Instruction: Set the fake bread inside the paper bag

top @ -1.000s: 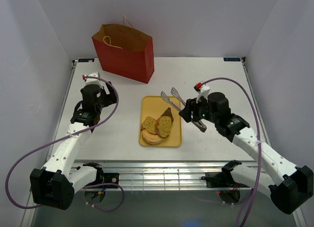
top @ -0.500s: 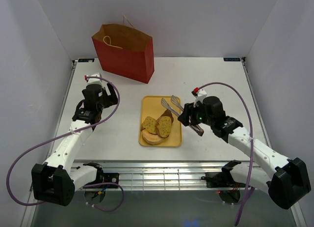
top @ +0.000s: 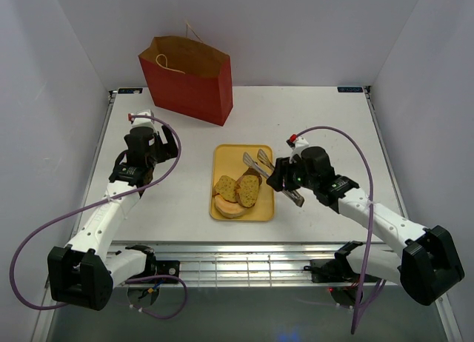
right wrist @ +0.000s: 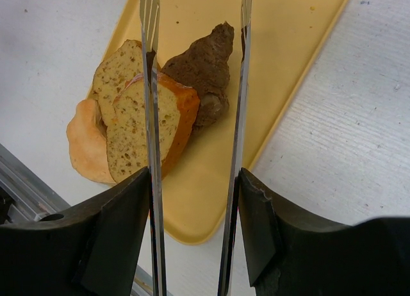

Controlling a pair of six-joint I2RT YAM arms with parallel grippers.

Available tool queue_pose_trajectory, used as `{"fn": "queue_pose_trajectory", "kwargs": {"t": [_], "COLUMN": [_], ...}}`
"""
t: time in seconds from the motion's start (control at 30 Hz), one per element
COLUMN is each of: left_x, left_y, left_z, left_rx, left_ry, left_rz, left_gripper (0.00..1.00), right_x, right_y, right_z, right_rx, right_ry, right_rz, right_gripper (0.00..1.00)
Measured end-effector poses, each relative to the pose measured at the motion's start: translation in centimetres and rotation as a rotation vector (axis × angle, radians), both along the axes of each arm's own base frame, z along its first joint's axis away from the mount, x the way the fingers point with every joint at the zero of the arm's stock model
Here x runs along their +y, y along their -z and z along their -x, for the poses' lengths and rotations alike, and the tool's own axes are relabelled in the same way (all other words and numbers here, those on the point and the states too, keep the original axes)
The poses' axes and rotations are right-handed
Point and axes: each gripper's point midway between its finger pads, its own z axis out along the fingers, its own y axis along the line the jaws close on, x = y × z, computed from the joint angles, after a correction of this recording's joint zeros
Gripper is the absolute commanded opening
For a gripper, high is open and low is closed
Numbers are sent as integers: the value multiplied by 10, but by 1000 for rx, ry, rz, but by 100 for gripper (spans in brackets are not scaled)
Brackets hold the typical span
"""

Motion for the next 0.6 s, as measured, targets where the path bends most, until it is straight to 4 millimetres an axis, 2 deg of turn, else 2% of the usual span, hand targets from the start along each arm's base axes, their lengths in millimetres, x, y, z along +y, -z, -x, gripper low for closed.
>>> {"fn": "queue_pose_trajectory", "kwargs": {"t": [0.27, 0.6], "left_x": [-1, -1], "left_y": [1, 1], "left_z": [0, 0], "left_rx": [3, 4], "left_ry": [4, 8], "left_rz": [2, 3], "left_gripper": [98, 98], "right_x": [2, 3], "right_y": [9, 9], "right_z": [-2, -2], "right_rx": [21, 30], "right_ry": [13, 23], "right_rz": [-10, -23], "right_gripper": [60, 57]}}
